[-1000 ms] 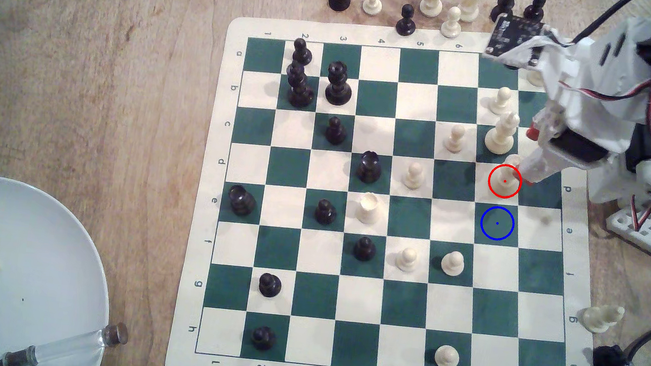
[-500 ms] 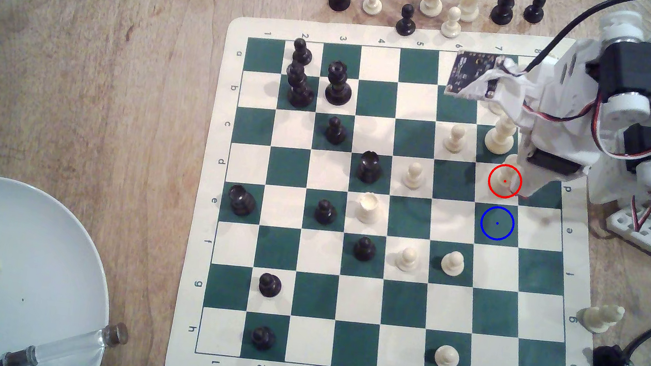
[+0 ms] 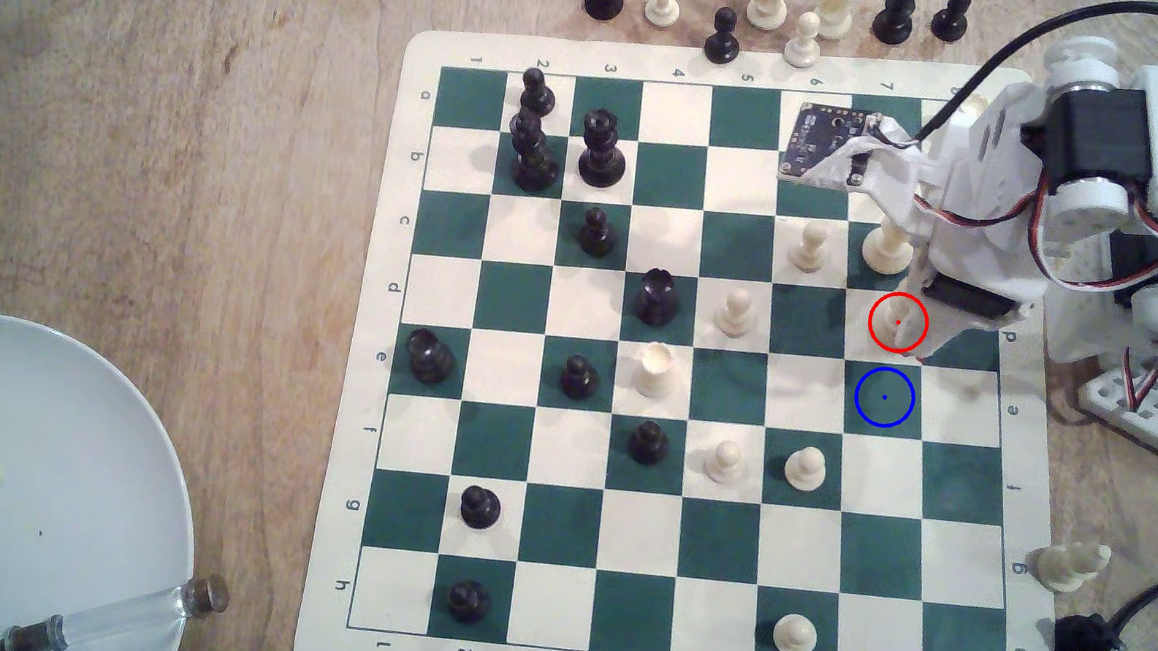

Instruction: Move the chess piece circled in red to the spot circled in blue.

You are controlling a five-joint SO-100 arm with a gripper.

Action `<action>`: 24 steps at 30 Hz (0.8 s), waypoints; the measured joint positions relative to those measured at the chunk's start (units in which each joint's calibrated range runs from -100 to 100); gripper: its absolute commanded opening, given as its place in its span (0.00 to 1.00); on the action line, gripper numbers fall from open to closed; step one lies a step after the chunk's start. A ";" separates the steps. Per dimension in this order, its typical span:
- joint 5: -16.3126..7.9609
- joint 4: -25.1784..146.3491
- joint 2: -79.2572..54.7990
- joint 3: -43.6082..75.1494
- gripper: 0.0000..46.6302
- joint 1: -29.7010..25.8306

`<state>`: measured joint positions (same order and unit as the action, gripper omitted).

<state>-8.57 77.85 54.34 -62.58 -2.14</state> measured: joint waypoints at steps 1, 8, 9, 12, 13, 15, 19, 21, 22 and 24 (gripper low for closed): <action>0.00 -0.16 0.00 0.00 0.38 0.00; 0.00 -0.56 0.00 -0.18 0.35 0.00; 0.00 -0.56 0.00 -0.45 0.34 0.00; 0.00 -0.56 0.00 -1.27 0.33 0.00; 0.00 -0.56 0.00 -1.27 0.33 0.00; 0.00 -1.20 0.00 -1.27 0.34 0.00; 0.00 -2.23 0.00 -1.27 0.34 0.00; 0.00 -2.63 0.00 -1.27 0.33 0.00; 0.00 -2.71 0.00 -1.27 0.33 0.00; 0.00 -2.71 -0.59 -1.27 0.33 0.00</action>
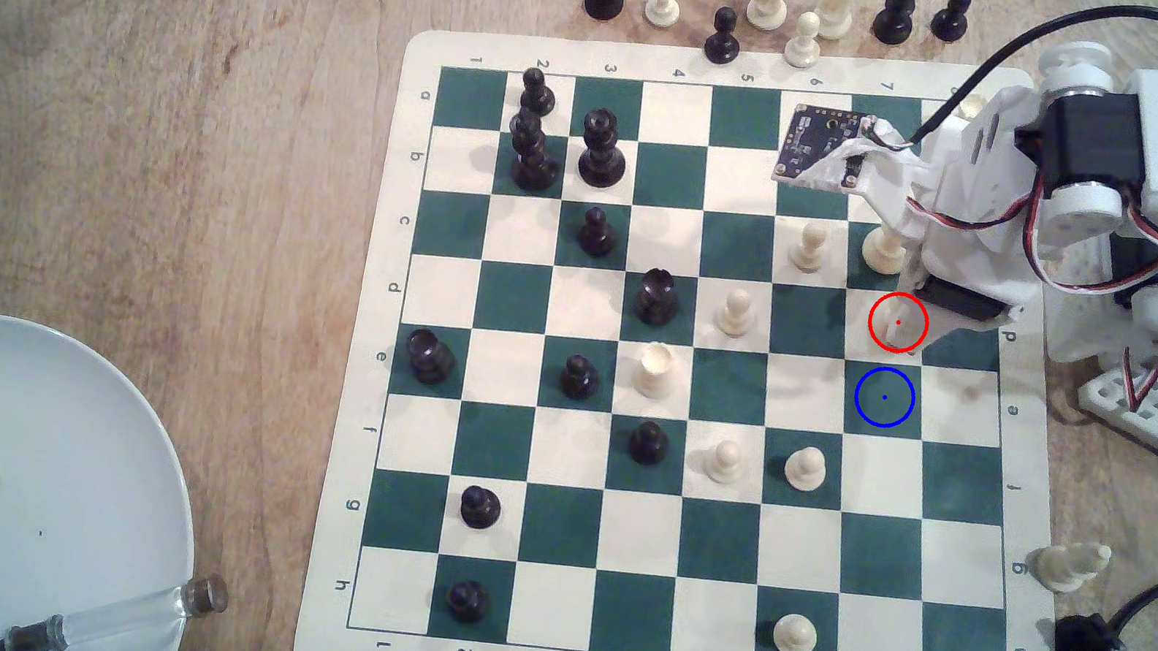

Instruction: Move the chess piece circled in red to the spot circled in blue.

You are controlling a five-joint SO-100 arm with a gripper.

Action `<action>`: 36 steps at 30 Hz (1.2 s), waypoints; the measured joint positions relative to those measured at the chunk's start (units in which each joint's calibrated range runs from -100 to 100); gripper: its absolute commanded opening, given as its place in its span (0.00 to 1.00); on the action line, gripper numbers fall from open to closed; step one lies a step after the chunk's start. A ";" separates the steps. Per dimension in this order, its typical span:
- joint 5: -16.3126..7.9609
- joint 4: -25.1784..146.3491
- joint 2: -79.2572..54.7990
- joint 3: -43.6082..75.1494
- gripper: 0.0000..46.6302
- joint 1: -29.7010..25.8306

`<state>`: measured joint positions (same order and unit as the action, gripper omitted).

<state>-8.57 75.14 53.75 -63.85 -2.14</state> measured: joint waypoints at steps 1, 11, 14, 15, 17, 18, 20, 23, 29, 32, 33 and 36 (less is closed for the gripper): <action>0.00 0.00 0.00 0.00 0.33 0.00; 0.00 0.16 0.00 0.00 0.32 0.00; 0.00 0.56 0.00 0.00 0.31 0.00; 0.00 0.56 0.00 0.00 0.30 0.00; 0.00 0.56 0.00 0.00 0.24 0.00; 0.00 0.56 -0.08 0.00 0.21 0.00; 0.00 0.56 -0.59 0.00 0.18 0.00; 0.00 0.56 -0.84 0.00 0.14 0.00; 0.00 0.56 -0.84 0.00 0.10 0.00; 0.00 0.56 -0.84 0.00 0.10 0.00; 0.00 0.80 -0.84 0.00 0.10 0.00; 0.00 2.47 -0.84 0.36 0.10 0.00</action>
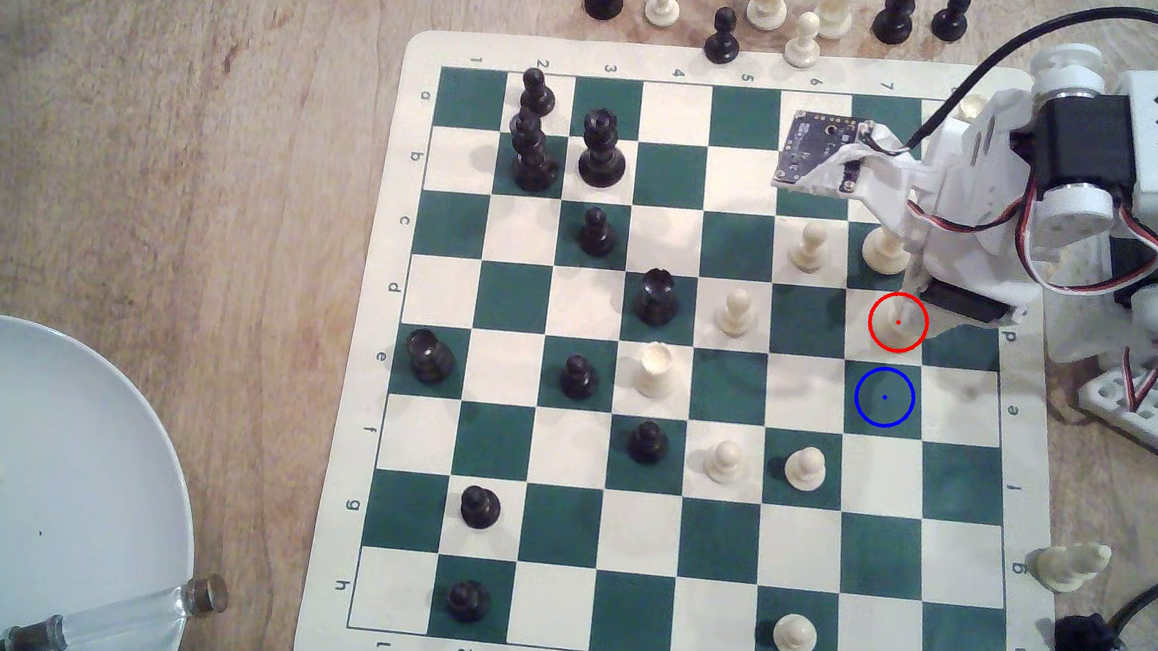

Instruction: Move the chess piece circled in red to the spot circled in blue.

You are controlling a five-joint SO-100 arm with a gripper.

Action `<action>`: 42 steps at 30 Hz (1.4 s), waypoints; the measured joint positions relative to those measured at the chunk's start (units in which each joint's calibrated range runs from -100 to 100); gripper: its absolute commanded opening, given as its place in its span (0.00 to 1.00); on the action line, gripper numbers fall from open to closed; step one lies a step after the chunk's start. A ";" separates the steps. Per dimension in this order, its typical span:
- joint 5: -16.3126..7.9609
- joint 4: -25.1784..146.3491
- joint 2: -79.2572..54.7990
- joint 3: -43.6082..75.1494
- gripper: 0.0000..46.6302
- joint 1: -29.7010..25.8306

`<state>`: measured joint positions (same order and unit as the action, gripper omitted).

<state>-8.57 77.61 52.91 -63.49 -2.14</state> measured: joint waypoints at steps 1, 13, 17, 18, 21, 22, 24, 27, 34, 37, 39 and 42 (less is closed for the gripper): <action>0.00 0.64 -0.08 0.63 0.10 0.00; -0.93 4.54 -0.75 11.93 0.10 -4.94; -2.05 1.27 -0.59 11.57 0.10 -10.32; -1.95 0.88 -0.59 11.57 0.10 -11.43; -2.69 -0.88 -1.93 11.57 0.10 -13.57; -2.64 -1.51 -2.93 11.39 0.10 -15.27; -2.44 -1.83 -3.85 11.12 0.10 -15.56; -2.74 -1.91 -6.03 10.39 0.10 -15.93; -2.74 -2.47 -7.21 7.68 0.10 -15.63; -2.74 -3.51 -7.21 6.69 0.10 -15.63; -2.74 -4.06 -7.21 6.24 0.10 -15.63; -2.74 -5.02 -7.21 5.06 0.10 -15.63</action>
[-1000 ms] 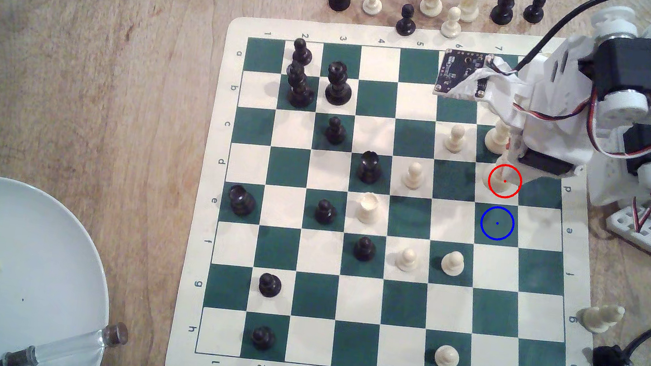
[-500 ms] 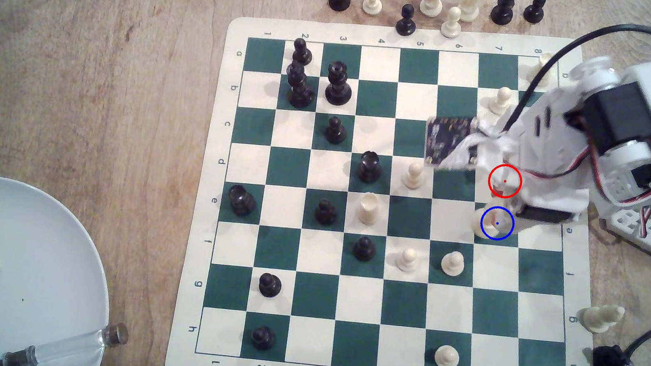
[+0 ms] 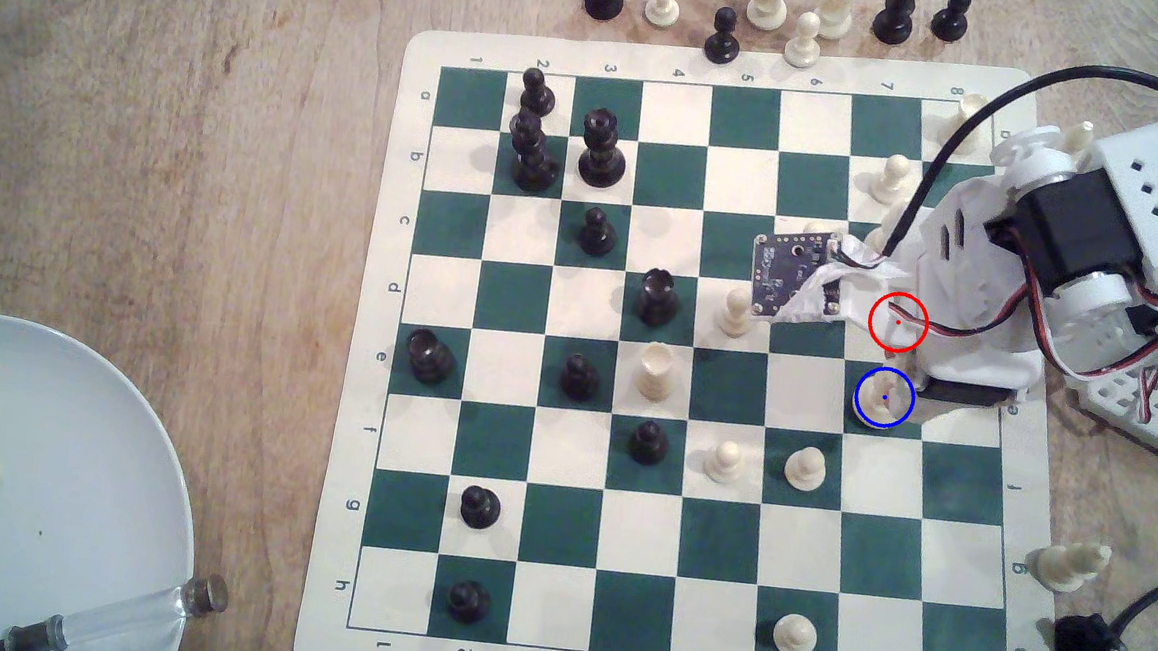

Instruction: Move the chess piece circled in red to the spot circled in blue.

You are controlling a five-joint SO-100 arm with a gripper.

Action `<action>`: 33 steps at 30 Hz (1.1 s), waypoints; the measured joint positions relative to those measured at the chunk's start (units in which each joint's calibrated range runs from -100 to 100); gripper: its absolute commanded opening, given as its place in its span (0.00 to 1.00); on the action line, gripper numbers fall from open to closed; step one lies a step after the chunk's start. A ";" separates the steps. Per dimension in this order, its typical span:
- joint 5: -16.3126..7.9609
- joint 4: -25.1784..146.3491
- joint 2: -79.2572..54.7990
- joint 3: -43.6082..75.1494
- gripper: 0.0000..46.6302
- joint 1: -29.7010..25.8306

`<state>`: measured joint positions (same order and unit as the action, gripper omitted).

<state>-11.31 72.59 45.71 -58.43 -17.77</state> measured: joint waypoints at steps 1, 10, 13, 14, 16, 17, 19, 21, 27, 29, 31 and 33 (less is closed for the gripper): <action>0.00 -0.32 0.00 -0.45 0.10 0.00; 0.00 -0.56 -0.08 -0.72 0.09 0.00; 0.00 -0.56 -0.34 -0.72 0.09 0.66; 0.00 -0.56 -0.34 -0.72 0.09 0.81; 0.00 -0.48 -0.34 -0.72 0.10 0.96; 0.00 -0.08 -0.34 -0.72 0.11 0.96; 0.00 0.48 -0.34 -0.72 0.16 0.96; 0.05 0.48 -0.59 -0.72 0.19 0.96; 0.29 0.48 -1.17 -0.72 0.37 0.96; 0.29 0.48 -1.17 -0.72 0.47 0.96; -0.10 0.32 -1.17 -1.08 0.53 0.96; -0.34 -0.16 -1.17 -2.26 0.54 1.03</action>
<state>-11.65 72.43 44.53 -60.69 -16.74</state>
